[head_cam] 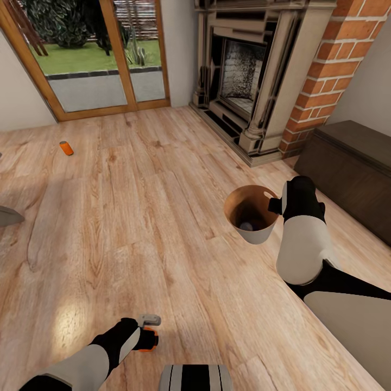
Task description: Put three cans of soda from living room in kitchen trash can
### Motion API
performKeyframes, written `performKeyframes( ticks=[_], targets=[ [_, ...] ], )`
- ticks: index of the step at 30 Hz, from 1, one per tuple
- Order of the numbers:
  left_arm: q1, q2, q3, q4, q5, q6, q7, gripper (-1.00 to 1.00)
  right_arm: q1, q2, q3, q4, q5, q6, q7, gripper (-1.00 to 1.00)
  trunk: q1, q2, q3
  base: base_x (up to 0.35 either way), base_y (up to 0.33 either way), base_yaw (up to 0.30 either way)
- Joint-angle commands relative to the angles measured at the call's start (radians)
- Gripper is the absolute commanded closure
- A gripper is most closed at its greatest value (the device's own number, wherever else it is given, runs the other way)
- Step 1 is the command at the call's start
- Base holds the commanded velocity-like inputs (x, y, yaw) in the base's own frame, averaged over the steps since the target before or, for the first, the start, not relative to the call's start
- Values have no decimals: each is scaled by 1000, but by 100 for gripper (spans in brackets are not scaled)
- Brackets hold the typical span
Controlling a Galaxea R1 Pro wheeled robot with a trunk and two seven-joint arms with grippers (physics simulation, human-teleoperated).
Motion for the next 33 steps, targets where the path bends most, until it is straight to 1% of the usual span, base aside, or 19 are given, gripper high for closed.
performKeyframes(
  ticks=[1, 2, 25, 33],
  targets=[
    [0, 0, 0, 0, 0, -1, 0, -100, 0, 0, 0, 0, -12, 0, 4, 100, 0, 0, 0, 0, 0, 0],
    [0, 0, 0, 0, 0, -1, -1, 100, 0, 0, 0, 0, -12, 0, 4, 100, 0, 0, 0, 0, 0, 0],
    [0, 1, -1, -10, 0, -13, -5, 100, 0, -1, 0, 0, -12, 0, 4, 100, 0, 0, 0, 0, 0, 0],
    [0, 2, -4, -14, -4, -49, -10, 100, 0, -3, 1, 10, -12, 0, 4, 100, 0, 0, 0, 0, 0, 0]
  ],
)
